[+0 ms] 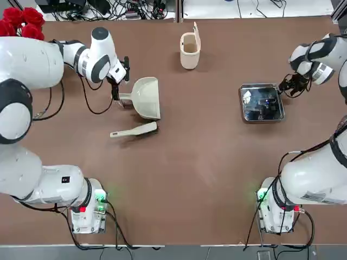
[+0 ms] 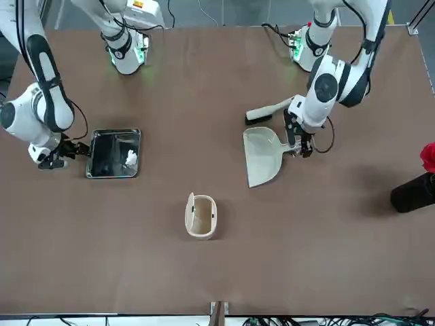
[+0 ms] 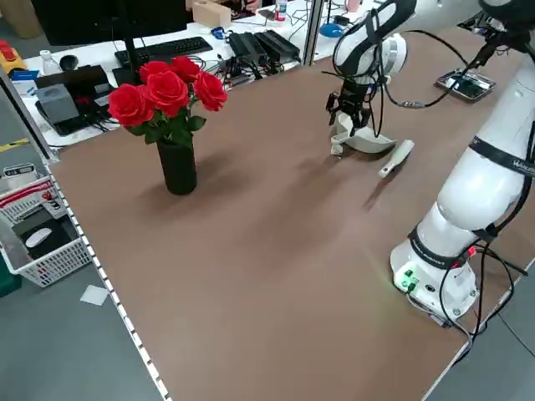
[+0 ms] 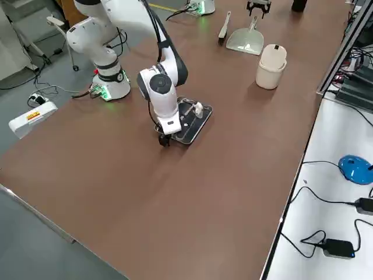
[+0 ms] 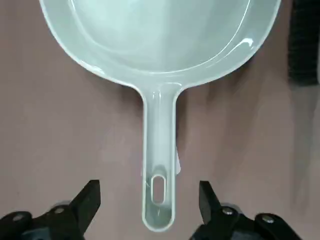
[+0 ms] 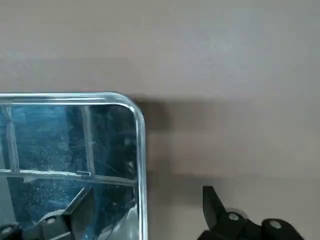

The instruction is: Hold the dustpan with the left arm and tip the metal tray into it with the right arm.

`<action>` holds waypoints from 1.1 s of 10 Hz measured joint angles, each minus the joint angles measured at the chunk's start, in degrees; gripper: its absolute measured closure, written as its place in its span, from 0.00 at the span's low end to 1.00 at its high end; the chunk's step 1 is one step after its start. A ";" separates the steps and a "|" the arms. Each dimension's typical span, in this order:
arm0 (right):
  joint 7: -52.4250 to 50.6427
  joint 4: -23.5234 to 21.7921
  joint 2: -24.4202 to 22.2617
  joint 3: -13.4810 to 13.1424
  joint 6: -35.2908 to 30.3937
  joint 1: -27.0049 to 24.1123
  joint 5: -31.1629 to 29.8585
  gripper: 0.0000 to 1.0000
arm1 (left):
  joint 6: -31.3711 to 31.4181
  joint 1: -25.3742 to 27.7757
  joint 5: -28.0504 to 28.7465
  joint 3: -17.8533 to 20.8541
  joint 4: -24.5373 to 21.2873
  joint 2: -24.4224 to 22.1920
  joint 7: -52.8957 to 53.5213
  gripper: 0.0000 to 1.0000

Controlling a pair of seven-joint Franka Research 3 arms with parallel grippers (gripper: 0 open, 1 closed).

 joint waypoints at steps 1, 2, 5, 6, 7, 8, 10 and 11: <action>0.00 -0.76 0.69 0.47 1.53 0.00 0.65 0.08 | 0.73 0.00 2.09 0.00 0.00 1.29 -1.28 0.12; -0.01 -1.24 1.44 0.65 2.77 0.00 1.53 0.15 | 0.97 0.00 4.65 0.00 0.00 2.33 -3.02 0.13; -0.04 -1.52 2.55 1.05 3.35 0.00 4.50 0.45 | 1.05 0.00 8.92 0.00 0.00 4.12 -5.37 0.19; -0.04 -1.50 2.58 0.95 3.78 -0.09 4.66 0.61 | 1.04 0.00 9.04 0.00 -0.05 4.20 -5.37 0.22; -0.04 -1.51 2.59 0.89 3.89 -0.20 4.88 0.72 | 1.04 0.00 9.06 0.00 -0.14 4.20 -5.38 0.25; -0.04 -1.51 2.60 0.91 3.89 -0.19 5.13 0.78 | 1.04 0.00 9.10 0.00 -0.15 4.20 -5.38 0.31; -0.20 -1.52 2.59 0.91 3.76 -0.21 5.60 0.91 | 1.04 0.00 9.12 0.00 -0.16 4.20 -5.38 0.42; -0.73 -1.52 2.46 0.90 3.09 -0.27 6.20 0.93 | 1.04 0.01 9.12 0.00 -0.16 4.20 -5.38 0.47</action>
